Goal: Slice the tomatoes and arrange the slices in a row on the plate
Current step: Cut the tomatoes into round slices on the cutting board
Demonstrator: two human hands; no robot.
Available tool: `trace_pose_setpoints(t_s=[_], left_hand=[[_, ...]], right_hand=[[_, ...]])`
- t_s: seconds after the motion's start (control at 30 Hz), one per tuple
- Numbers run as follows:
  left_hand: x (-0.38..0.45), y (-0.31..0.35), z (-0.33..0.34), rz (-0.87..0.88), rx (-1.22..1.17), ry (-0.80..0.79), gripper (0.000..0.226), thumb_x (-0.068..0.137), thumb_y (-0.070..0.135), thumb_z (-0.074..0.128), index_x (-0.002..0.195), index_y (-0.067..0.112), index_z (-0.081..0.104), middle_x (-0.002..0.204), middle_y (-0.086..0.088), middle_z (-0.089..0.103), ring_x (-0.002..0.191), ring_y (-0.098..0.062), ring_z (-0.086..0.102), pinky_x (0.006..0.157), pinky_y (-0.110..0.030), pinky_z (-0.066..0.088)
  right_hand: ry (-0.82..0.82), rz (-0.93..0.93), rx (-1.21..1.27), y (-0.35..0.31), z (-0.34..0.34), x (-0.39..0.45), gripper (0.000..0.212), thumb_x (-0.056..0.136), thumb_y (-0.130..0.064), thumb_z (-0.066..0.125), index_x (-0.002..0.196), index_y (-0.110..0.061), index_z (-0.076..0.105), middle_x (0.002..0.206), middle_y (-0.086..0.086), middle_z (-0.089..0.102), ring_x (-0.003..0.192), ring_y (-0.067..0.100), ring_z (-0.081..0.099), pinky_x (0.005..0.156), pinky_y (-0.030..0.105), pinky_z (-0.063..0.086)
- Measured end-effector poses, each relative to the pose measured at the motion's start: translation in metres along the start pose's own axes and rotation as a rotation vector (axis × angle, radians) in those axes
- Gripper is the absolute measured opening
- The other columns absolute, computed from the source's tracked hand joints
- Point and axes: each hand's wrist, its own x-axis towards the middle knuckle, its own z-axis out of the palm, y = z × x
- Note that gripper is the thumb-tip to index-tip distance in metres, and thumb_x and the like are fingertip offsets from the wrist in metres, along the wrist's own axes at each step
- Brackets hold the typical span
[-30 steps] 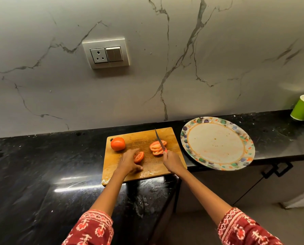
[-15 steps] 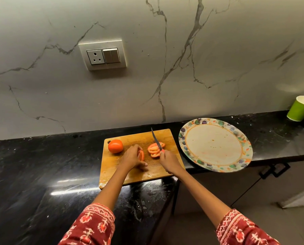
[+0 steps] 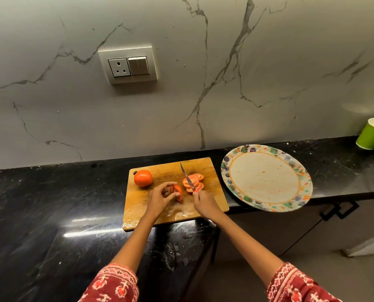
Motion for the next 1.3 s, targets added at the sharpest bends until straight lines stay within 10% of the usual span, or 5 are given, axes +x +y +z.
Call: trace_pose_setpoints(t_s=[0.23,0.5,1.3], left_hand=[[-0.002,0.005,0.011,-0.038,-0.047,0.09,0.026,0.07,0.019,0.079,0.09,0.017,0.062,0.086,0.004,0.064,0.081,-0.004,0.058,0.072,-0.019,0.047],[-0.004,0.003,0.003,-0.086,-0.131,0.0,0.024,0.079,0.004,0.069,0.099,0.016,0.064,0.097,0.004,0.064,0.093,-0.012,0.06,0.082,-0.023,0.047],[-0.009,0.007,0.013,-0.164,-0.25,0.11,0.044,0.073,-0.005,0.071,0.115,0.001,0.059,0.116,-0.015,0.061,0.107,-0.021,0.057,0.09,-0.027,0.046]], right_hand=[[0.006,0.003,-0.025,-0.004,0.014,-0.005,0.034,0.101,-0.02,0.03,0.103,0.004,0.055,0.102,0.023,0.061,0.092,0.036,0.057,0.066,0.029,0.03],[-0.002,-0.017,-0.071,0.003,0.015,-0.02,0.025,0.1,-0.019,0.03,0.084,-0.008,0.046,0.088,0.018,0.056,0.084,0.032,0.054,0.065,0.033,0.033],[0.073,0.046,-0.269,-0.021,0.03,-0.046,0.026,0.101,-0.016,0.031,0.12,-0.004,0.045,0.114,0.015,0.058,0.105,0.032,0.058,0.076,0.035,0.043]])
